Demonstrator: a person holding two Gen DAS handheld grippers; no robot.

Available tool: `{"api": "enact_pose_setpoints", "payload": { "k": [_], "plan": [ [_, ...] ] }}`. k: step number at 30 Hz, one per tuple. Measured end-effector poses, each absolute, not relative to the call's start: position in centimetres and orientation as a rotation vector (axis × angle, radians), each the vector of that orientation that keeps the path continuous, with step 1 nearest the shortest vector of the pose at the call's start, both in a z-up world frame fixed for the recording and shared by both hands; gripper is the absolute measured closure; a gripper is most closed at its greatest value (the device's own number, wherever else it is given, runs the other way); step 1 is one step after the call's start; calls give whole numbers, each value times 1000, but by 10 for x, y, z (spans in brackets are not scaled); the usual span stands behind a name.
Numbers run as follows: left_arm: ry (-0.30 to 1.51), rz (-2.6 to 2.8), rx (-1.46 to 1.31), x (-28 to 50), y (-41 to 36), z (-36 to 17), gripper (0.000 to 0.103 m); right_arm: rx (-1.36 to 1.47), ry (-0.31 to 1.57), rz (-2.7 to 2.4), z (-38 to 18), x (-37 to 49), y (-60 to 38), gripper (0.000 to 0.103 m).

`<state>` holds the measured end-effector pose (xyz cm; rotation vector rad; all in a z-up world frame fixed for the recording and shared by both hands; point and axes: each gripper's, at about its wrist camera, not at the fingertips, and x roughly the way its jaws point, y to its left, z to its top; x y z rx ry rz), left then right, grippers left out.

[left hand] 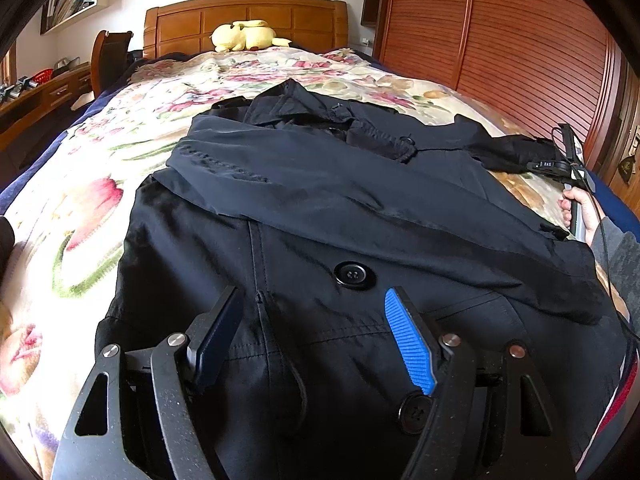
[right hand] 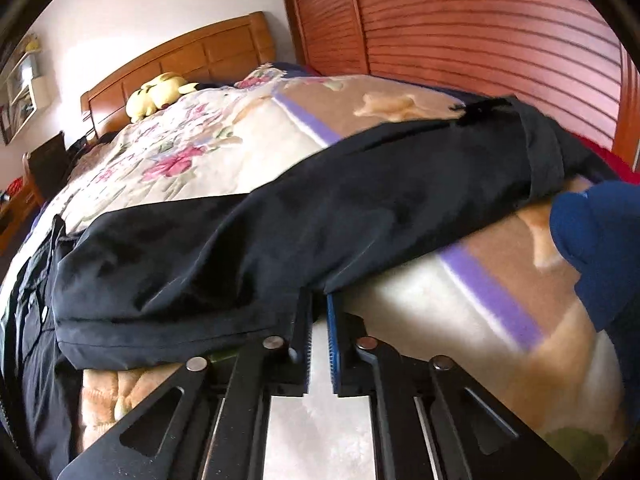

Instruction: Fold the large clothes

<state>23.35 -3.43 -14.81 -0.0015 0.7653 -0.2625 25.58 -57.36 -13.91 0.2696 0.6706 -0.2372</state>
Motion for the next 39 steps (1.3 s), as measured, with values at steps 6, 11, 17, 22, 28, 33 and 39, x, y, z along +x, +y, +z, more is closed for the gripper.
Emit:
{"api": "enact_pose_setpoints", "payload": {
  "k": [6, 11, 17, 22, 28, 33, 39],
  "plan": [
    [770, -259, 2, 234, -35, -149, 29, 256, 642, -224, -137, 255, -572, 100],
    [770, -259, 1, 234, -35, -149, 29, 182, 654, -234, -136, 261, -560, 101],
    [763, -258, 2, 234, -36, -150, 29, 36, 648, -181, -91, 276, -521, 101],
    [753, -258, 1, 232, -35, -149, 29, 12, 581, -66, -47, 264, -473, 101],
    [747, -257, 0, 231, -34, -148, 29, -43, 520, 154, -13, 230, -392, 101],
    [743, -257, 1, 230, -34, -147, 29, -57, 548, 316, -16, 205, -343, 101],
    [744, -258, 1, 230, -34, -147, 29, -37, 640, 397, -43, 194, -319, 101]
  ]
}}
